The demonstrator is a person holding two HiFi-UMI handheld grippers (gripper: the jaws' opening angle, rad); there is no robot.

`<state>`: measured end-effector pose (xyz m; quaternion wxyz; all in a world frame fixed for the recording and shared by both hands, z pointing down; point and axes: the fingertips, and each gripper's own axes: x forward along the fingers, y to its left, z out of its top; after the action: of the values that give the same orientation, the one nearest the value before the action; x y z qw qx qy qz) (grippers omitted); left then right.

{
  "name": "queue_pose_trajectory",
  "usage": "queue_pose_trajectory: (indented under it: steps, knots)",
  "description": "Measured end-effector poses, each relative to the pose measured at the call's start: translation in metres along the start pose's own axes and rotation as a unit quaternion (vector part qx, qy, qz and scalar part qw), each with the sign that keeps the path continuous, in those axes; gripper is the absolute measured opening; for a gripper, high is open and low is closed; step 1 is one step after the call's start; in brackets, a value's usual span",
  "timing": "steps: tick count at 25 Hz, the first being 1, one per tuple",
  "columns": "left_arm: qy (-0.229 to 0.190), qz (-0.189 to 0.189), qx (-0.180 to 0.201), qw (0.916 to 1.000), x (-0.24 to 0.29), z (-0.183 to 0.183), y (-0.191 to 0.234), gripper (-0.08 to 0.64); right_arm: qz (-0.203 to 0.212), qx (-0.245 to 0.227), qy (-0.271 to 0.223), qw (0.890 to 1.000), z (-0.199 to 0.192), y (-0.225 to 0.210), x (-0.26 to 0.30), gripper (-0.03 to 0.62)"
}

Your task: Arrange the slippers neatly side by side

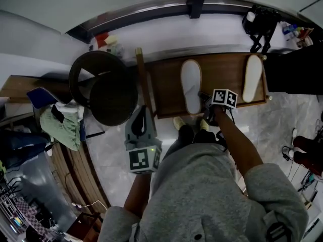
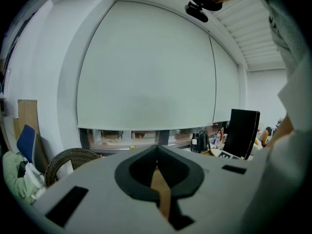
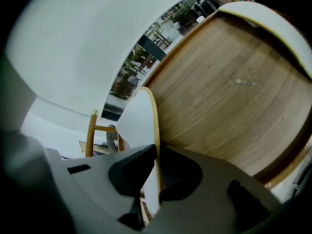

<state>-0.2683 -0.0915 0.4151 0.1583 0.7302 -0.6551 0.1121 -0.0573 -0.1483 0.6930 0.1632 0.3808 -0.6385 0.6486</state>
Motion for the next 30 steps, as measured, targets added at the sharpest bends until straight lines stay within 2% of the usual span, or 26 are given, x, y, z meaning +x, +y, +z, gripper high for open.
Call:
queue_pose_trajectory:
  steps: [2, 6, 10, 16, 22, 27, 30]
  knots:
    - [-0.009, 0.001, -0.002, 1.0, 0.001, 0.006, -0.001, 0.014, -0.011, -0.003, -0.003, 1.0, 0.004, -0.003, 0.002, 0.044]
    - [-0.009, -0.001, 0.0, 1.0, 0.001, 0.006, -0.002, 0.014, -0.052, -0.041, -0.008, 0.998, 0.012, -0.015, -0.001, 0.046]
    - [-0.005, -0.001, 0.004, 1.0, 0.001, 0.002, -0.002, 0.014, -0.039, -0.064, -0.003, 0.997, 0.013, -0.01, -0.006, 0.122]
    - [-0.019, -0.015, 0.009, 0.9997, 0.006, 0.009, -0.017, 0.014, -0.024, -0.092, 0.003, 0.995, 0.012, -0.005, -0.021, 0.127]
    - [-0.021, -0.025, 0.014, 0.9994, 0.019, 0.017, -0.042, 0.014, 0.004, -0.131, -0.024, 0.991, 0.042, -0.002, -0.064, 0.13]
    - [-0.023, -0.031, 0.026, 0.9989, 0.029, 0.024, -0.077, 0.014, -0.012, -0.187, -0.052, 0.981, 0.08, -0.028, -0.119, 0.133]
    - [-0.022, -0.037, 0.02, 0.9989, 0.034, 0.031, -0.112, 0.014, -0.024, -0.184, -0.065, 0.98, 0.099, -0.061, -0.155, 0.139]
